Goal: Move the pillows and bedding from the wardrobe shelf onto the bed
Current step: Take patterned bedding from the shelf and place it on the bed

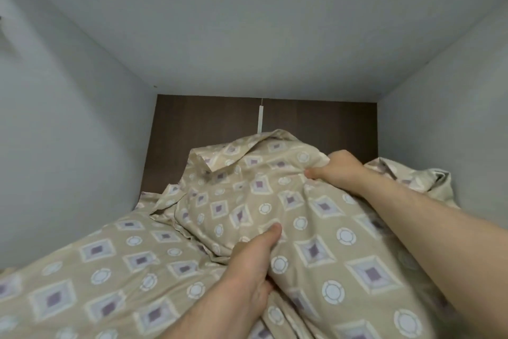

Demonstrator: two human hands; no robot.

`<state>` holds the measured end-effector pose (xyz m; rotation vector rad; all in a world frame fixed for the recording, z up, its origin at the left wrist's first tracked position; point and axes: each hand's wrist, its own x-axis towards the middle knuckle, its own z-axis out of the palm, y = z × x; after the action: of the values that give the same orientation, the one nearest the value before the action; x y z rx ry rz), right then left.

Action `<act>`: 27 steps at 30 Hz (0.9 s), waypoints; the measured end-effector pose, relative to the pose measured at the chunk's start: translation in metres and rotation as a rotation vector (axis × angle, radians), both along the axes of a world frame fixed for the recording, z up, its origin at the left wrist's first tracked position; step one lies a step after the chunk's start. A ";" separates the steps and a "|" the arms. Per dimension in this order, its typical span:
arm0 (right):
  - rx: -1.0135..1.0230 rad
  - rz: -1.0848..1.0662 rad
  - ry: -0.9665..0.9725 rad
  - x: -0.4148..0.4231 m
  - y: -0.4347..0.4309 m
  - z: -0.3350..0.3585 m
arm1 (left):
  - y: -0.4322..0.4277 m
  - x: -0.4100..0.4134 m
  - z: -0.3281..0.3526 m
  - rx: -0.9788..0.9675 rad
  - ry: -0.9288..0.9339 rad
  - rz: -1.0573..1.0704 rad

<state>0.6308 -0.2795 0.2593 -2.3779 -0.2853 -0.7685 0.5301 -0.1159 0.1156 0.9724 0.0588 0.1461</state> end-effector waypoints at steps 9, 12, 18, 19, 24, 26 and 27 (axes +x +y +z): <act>0.021 -0.136 -0.176 -0.122 0.039 0.032 | 0.042 -0.053 0.043 -0.014 -0.186 0.296; 0.031 -0.181 -0.205 -0.153 0.047 0.017 | 0.062 -0.071 0.047 0.159 -0.213 0.403; 0.195 -0.045 -0.166 -0.222 0.056 -0.026 | 0.086 -0.143 0.044 0.409 -0.252 0.534; 0.216 -0.038 -0.152 -0.233 0.057 -0.032 | 0.088 -0.157 0.043 0.458 -0.245 0.573; 0.349 0.026 -0.096 -0.293 0.054 -0.063 | 0.085 -0.235 0.034 0.609 -0.246 0.694; 0.422 0.073 -0.090 -0.313 0.051 -0.076 | 0.081 -0.264 0.030 0.650 -0.252 0.726; 0.458 0.099 -0.085 -0.325 0.049 -0.082 | 0.078 -0.280 0.027 0.664 -0.260 0.743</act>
<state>0.3057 -0.2306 0.1773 -1.8911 -0.2306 -0.7933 0.2499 -0.0379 0.1430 1.5491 0.1363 1.0241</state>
